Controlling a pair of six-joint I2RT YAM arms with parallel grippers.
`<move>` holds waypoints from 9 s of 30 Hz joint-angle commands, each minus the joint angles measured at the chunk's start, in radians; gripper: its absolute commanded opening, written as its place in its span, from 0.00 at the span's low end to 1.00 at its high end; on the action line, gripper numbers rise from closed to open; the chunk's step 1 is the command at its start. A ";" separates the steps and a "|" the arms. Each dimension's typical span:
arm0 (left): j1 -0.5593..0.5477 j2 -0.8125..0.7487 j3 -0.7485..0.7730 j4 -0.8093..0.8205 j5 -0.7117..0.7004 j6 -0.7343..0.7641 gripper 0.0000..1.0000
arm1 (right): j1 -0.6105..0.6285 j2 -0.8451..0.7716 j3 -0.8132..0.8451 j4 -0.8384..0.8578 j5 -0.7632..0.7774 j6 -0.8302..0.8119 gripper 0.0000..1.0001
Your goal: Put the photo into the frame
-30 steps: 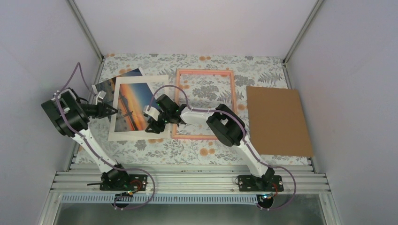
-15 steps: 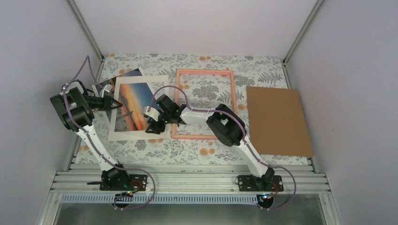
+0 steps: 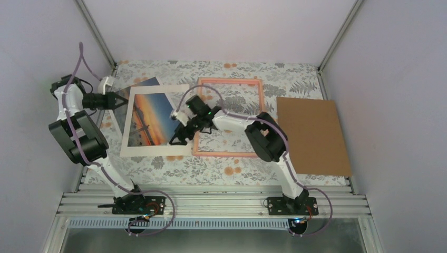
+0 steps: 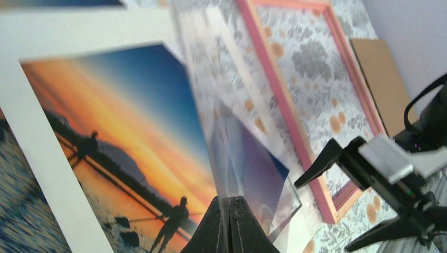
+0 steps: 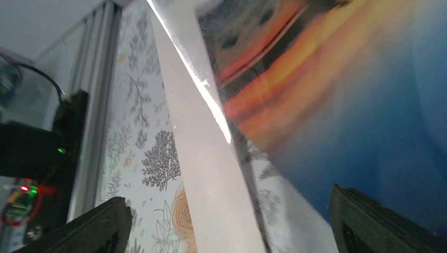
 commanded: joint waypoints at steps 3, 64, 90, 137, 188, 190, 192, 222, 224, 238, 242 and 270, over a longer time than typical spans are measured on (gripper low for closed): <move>-0.002 -0.099 0.167 -0.064 0.151 -0.088 0.02 | -0.170 -0.181 -0.078 0.089 -0.185 0.172 0.94; -0.721 -0.198 -0.023 1.458 0.260 -1.520 0.02 | -0.989 -0.537 -0.488 -0.129 -0.767 0.256 1.00; -0.837 -0.240 -0.237 1.565 0.313 -1.587 0.02 | -1.001 -0.447 -0.341 0.080 -0.839 0.546 0.70; -0.939 0.172 -0.130 1.046 0.161 -0.971 0.49 | -1.089 -0.277 -0.379 -0.698 -0.420 -0.331 0.04; -0.870 0.308 -0.059 1.009 0.318 -1.085 0.30 | -1.051 -0.238 -0.396 -0.274 -0.478 0.071 0.04; -0.870 0.305 -0.090 1.051 0.320 -1.119 0.33 | -1.050 -0.240 -0.409 -0.231 -0.487 0.116 0.04; -0.872 0.297 -0.120 1.097 0.315 -1.149 0.33 | -1.049 -0.237 -0.414 -0.198 -0.487 0.157 0.04; -0.907 0.257 -0.351 1.450 0.226 -1.441 0.37 | -1.060 -0.352 -0.793 0.622 -0.441 0.932 0.04; -0.906 0.257 -0.350 1.447 0.223 -1.441 0.36 | -1.059 -0.363 -0.812 0.653 -0.436 0.960 0.04; -0.904 0.168 -0.458 1.504 0.217 -1.479 0.34 | -1.061 -0.386 -0.870 0.818 -0.429 1.105 0.04; -0.917 0.189 -0.406 1.499 0.226 -1.469 0.25 | -1.053 -0.384 -0.859 0.789 -0.429 1.062 0.04; -0.856 0.354 -0.074 1.061 0.126 -1.160 0.26 | -1.053 -0.222 -0.662 0.056 -0.114 0.514 0.04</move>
